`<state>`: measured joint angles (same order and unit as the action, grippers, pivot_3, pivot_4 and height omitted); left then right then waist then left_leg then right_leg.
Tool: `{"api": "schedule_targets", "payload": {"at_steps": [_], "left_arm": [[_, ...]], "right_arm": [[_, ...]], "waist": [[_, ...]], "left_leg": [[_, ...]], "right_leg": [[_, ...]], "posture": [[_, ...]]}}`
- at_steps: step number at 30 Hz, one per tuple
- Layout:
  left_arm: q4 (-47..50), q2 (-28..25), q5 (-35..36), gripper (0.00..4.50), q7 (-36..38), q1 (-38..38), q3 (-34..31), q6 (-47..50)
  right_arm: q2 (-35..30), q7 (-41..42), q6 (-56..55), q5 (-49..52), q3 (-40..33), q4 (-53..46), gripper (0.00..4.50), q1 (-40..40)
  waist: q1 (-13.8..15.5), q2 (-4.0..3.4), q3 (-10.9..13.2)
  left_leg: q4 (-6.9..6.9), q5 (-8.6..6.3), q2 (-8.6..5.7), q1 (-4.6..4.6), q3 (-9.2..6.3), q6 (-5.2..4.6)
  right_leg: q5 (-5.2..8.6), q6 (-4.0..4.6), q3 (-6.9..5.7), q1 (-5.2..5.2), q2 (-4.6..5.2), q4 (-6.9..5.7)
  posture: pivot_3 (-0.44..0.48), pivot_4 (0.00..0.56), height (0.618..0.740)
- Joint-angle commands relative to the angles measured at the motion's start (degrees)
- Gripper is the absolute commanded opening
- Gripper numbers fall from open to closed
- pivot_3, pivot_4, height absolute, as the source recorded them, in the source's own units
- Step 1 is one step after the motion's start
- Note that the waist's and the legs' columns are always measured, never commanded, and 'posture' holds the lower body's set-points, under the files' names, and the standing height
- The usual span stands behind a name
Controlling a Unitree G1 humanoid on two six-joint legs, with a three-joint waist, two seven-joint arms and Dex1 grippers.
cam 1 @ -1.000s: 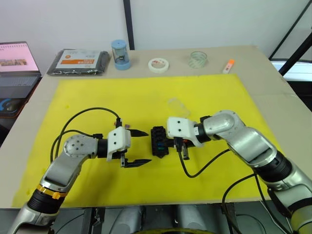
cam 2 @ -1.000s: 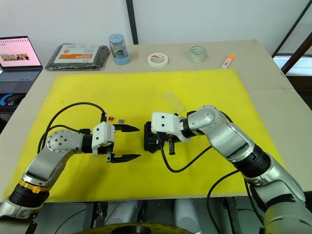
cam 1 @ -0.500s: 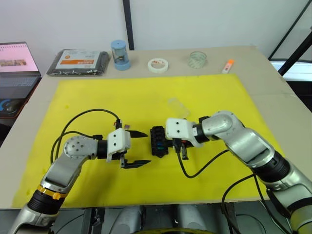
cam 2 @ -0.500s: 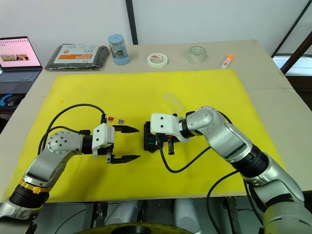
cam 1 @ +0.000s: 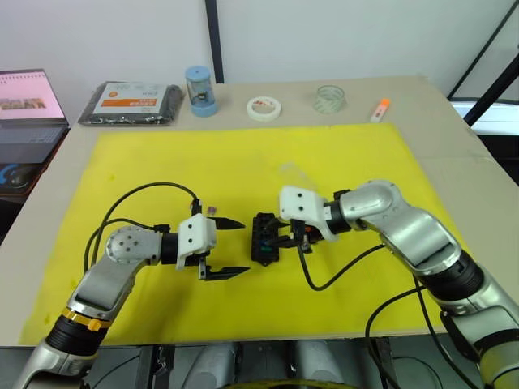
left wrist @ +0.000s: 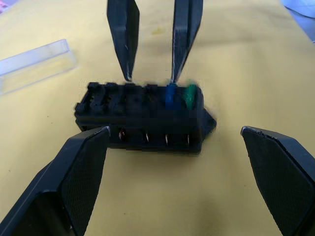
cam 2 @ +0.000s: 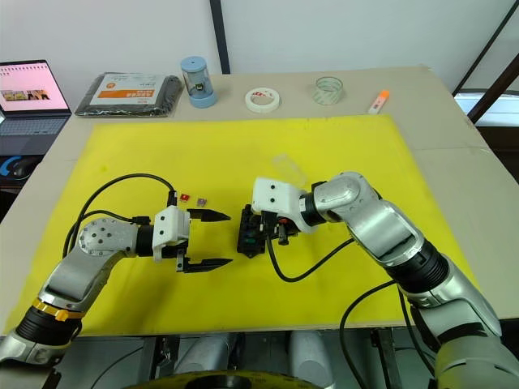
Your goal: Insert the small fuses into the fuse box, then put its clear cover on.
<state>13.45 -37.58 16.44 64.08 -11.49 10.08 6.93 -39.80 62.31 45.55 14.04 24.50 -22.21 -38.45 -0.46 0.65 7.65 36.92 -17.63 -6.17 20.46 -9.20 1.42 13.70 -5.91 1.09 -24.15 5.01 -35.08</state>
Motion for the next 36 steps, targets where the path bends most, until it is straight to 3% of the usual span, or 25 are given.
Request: {"api": "schedule_targets", "payload": {"at_steps": [1, 4, 9, 22, 29, 36], "left_arm": [[0.8, 0.0, 0.7, 4.5, 0.4, -0.5, -0.4, -0.9], [1.3, 0.0, 0.9, 4.5, 0.5, -0.9, -0.5, -0.4], [2.2, 0.3, 1.8, 4.5, 0.6, -1.8, -0.5, 0.7], [3.3, -0.1, 1.6, 4.5, 0.4, -2.3, -0.8, 3.1], [4.5, -0.9, 2.0, 4.5, 0.2, -0.5, -1.6, 3.5], [3.1, -2.9, 5.5, 4.5, 1.9, -0.1, -7.0, 2.5]], "right_arm": [[0.2, 0.2, -1.0, 1.6, -2.7, -0.9, 1.64, -0.5], [0.3, -0.1, -1.4, 2.7, -4.1, -1.3, 1.45, 0.0], [0.7, -0.4, -1.9, 4.2, -4.8, -1.9, 0.04, 0.4], [0.8, -2.1, -7.2, -5.2, 5.1, 4.9, 0.04, 3.9], [-0.1, 0.4, -6.2, -1.6, 1.7, 1.7, 0.04, 3.9], [3.8, -1.9, -3.1, 8.7, -10.8, -2.8, 0.04, 1.9]], "waist": [[0.0, 0.0, 0.0], [0.0, 0.0, 0.0], [0.0, 0.0, 0.0], [0.0, 0.01, 0.0], [0.1, 0.01, 0.0], [0.0, -0.02, 0.0]], "left_leg": [[0.0, 0.0, 0.0, 0.0, 0.0, 0.0], [0.0, 0.0, 0.0, 0.0, 0.0, 0.0], [0.0, 0.0, 0.0, 0.0, -0.01, 0.0], [0.01, 0.0, 0.0, -0.06, 0.0, 0.0], [0.02, 0.0, 0.0, -0.08, -0.01, 0.0], [0.02, 0.0, 0.01, -0.01, -0.03, -0.01]], "right_leg": [[0.0, 0.0, 0.0, 0.0, 0.0, 0.0], [0.0, 0.0, 0.0, 0.0, 0.0, 0.0], [0.0, 0.0, 0.0, 0.0, 0.0, 0.0], [0.0, 0.0, -0.01, 0.05, -0.01, -0.01], [0.0, 0.0, -0.01, 0.08, -0.01, 0.0], [0.0, 0.0, -0.01, 0.02, -0.01, 0.0]], "posture": [[0.0, 0.15, 0.74], [0.0, 0.15, 0.74], [0.0, 0.15, 0.74], [0.0, 0.15, 0.74], [0.0, 0.15, 0.74], [0.0, 0.15, 0.74]]}}
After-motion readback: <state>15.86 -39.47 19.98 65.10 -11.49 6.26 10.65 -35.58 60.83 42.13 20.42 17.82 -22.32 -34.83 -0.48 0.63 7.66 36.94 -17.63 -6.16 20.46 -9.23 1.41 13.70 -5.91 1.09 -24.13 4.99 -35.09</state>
